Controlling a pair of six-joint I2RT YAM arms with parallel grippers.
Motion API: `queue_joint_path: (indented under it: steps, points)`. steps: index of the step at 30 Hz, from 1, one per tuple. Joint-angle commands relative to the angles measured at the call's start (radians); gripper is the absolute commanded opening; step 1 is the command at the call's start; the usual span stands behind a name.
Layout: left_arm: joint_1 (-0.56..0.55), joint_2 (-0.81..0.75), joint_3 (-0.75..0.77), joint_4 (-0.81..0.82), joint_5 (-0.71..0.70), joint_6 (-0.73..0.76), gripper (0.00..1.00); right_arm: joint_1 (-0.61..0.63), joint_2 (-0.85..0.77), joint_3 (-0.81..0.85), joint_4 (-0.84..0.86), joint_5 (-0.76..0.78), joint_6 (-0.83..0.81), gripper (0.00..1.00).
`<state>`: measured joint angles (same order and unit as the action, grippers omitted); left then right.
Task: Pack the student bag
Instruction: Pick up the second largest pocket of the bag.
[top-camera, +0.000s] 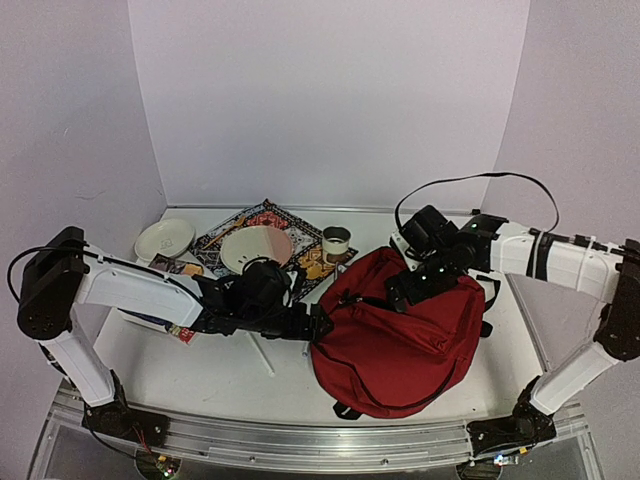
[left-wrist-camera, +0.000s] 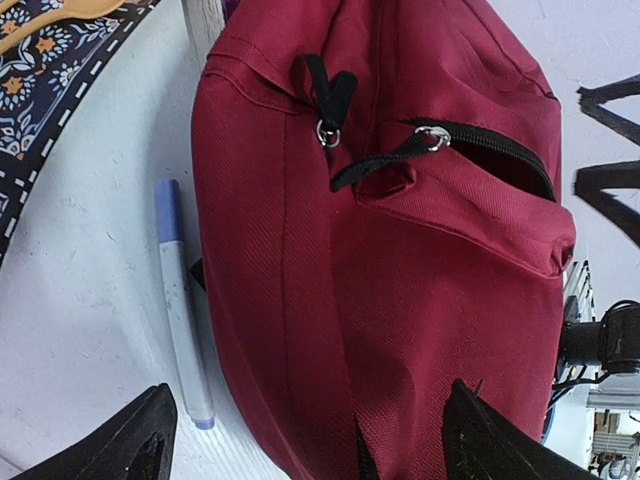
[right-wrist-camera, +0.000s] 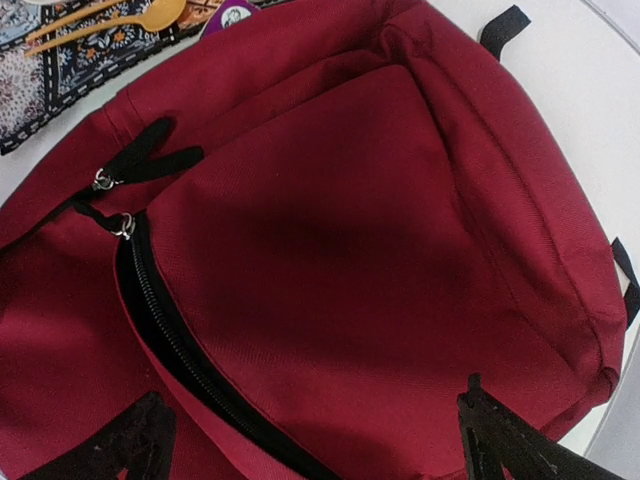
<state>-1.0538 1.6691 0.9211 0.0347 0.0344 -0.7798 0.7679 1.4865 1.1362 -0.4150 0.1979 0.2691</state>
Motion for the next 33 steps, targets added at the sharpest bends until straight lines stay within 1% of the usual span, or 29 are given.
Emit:
queue_joint_path:
  steps: [1,5,10,12,16,19,23,24,26,30,31,33]
  points:
    - [-0.018,-0.007,0.028,-0.006,-0.02,-0.016,0.93,0.026,0.074,0.029,-0.019,0.069,-0.005,0.98]
    - [-0.033,0.025,0.038,-0.009,-0.02,-0.015,0.93,0.034,0.134,0.037,-0.027,0.133,0.009,0.98]
    - [-0.037,0.053,0.031,-0.018,-0.025,-0.018,0.93,0.034,0.185,0.058,-0.077,0.285,0.058,0.98]
    - [-0.038,0.063,0.029,-0.028,-0.063,-0.017,0.93,0.033,0.188,0.07,-0.105,0.351,0.078,0.98]
    - [-0.037,0.077,0.029,-0.063,-0.087,-0.013,0.93,0.033,0.17,0.088,-0.153,0.467,0.099,0.92]
    - [-0.037,0.086,0.033,-0.074,-0.091,-0.011,0.93,0.034,0.152,0.102,-0.179,0.506,0.106,0.78]
    - [-0.037,0.088,0.04,-0.089,-0.111,-0.001,0.93,0.033,0.116,0.109,-0.182,0.487,0.093,0.62]
    - [-0.037,0.087,0.041,-0.093,-0.119,0.002,0.93,0.034,0.109,0.111,-0.181,0.479,0.09,0.56]
    - [-0.037,0.086,0.047,-0.106,-0.139,0.01,0.93,0.037,0.1,0.114,-0.178,0.464,0.08,0.39]
    - [-0.037,0.08,0.063,-0.128,-0.165,0.027,0.93,0.048,0.1,0.128,-0.177,0.449,0.064,0.09]
    - [-0.036,0.08,0.069,-0.132,-0.167,0.031,0.93,0.056,0.1,0.136,-0.179,0.447,0.06,0.03]
    - [-0.035,0.081,0.081,-0.138,-0.177,0.04,0.93,0.071,0.099,0.161,-0.186,0.441,0.052,0.0]
